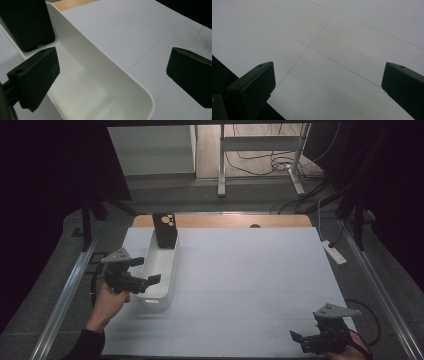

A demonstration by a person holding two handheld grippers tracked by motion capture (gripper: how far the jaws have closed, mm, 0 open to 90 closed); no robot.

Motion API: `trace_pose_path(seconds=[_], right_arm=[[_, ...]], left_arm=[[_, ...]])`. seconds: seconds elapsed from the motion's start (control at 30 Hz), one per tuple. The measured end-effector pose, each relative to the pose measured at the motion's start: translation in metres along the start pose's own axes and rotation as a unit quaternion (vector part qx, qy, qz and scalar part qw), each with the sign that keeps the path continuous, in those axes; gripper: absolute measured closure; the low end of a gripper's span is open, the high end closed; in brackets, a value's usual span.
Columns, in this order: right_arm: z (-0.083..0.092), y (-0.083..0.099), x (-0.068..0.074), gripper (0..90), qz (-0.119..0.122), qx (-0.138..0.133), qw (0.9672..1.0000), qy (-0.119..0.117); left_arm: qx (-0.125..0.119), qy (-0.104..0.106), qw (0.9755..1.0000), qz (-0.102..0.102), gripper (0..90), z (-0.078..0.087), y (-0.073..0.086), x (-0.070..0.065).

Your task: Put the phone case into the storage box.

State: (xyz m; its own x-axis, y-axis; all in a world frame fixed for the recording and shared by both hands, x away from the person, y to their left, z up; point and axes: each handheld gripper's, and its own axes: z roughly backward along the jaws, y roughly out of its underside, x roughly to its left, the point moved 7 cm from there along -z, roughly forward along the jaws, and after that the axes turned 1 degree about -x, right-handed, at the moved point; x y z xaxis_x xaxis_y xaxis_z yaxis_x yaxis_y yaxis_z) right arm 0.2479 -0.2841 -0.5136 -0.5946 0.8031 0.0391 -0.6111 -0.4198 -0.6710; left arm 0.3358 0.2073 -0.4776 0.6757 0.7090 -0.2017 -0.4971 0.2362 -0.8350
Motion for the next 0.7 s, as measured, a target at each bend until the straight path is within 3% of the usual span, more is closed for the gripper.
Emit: trace_pose_path(seconds=[0.7], right_arm=[[0.0, 0.0, 0.0, 0.0, 0.002, -0.001, 1.0, 0.0]], left_arm=[[-0.003, -0.024, 0.9997, 0.006, 0.0, 0.014, 0.033, -0.02]])
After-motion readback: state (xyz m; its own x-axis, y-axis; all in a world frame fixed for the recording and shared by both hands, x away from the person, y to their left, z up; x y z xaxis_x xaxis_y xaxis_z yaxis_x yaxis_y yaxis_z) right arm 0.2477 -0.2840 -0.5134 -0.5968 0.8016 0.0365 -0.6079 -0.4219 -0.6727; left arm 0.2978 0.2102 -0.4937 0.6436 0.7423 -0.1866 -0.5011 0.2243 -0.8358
